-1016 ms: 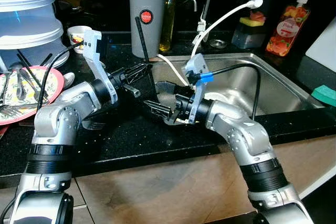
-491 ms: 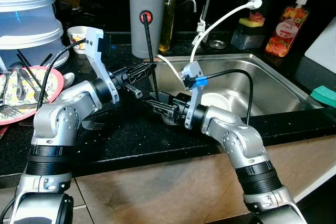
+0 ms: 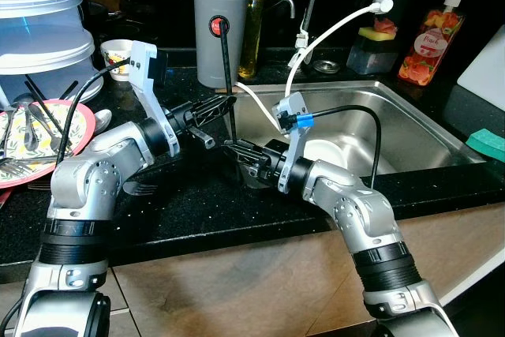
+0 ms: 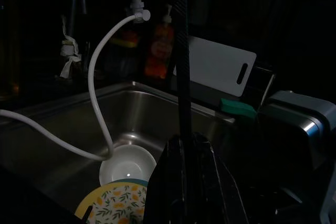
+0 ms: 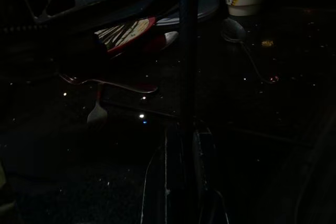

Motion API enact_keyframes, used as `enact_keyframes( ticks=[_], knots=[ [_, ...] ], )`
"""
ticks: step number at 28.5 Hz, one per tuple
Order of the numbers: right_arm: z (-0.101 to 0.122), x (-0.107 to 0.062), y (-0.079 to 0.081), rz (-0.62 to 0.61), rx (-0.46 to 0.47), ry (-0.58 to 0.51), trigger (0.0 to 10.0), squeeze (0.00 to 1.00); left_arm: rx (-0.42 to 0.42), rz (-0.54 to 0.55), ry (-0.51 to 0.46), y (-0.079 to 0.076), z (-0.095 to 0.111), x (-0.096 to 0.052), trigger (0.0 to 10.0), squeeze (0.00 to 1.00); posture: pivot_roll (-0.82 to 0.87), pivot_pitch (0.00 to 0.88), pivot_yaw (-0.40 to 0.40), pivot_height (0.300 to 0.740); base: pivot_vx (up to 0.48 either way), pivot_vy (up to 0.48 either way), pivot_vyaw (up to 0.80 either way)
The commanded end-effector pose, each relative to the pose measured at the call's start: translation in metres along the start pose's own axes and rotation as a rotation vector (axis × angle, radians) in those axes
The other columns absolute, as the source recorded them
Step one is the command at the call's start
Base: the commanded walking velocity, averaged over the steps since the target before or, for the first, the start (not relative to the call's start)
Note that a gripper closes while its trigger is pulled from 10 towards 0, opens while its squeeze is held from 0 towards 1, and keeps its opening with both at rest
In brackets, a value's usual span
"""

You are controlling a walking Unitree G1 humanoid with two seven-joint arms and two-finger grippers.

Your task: Kitchen organization

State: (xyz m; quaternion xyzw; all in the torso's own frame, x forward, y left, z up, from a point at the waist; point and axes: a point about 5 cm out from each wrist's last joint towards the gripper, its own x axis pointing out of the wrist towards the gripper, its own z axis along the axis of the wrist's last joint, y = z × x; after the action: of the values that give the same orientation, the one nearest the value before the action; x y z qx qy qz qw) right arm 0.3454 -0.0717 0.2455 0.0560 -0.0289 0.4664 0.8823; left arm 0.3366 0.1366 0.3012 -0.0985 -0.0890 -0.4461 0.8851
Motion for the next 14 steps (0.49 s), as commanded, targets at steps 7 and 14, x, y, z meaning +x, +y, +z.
enact_keyframes(
  ticks=[7, 14],
  knots=[
    [0.011, -0.008, -0.040, -0.296, 0.063, -0.088, 0.0, 0.00, 0.063, 0.234, 0.025, 0.029, -0.004, -0.009, 10.0, 1.00, 0.12, 0.061, -0.053, 0.740, 0.000, 0.000, 0.00],
    [0.008, -0.009, -0.066, -0.461, 0.046, -0.116, 0.0, 0.00, 0.116, 0.378, 0.021, 0.046, -0.008, -0.018, 10.0, 0.00, 0.13, 0.086, -0.045, 0.740, 0.000, 0.000, 0.00]
  ],
)
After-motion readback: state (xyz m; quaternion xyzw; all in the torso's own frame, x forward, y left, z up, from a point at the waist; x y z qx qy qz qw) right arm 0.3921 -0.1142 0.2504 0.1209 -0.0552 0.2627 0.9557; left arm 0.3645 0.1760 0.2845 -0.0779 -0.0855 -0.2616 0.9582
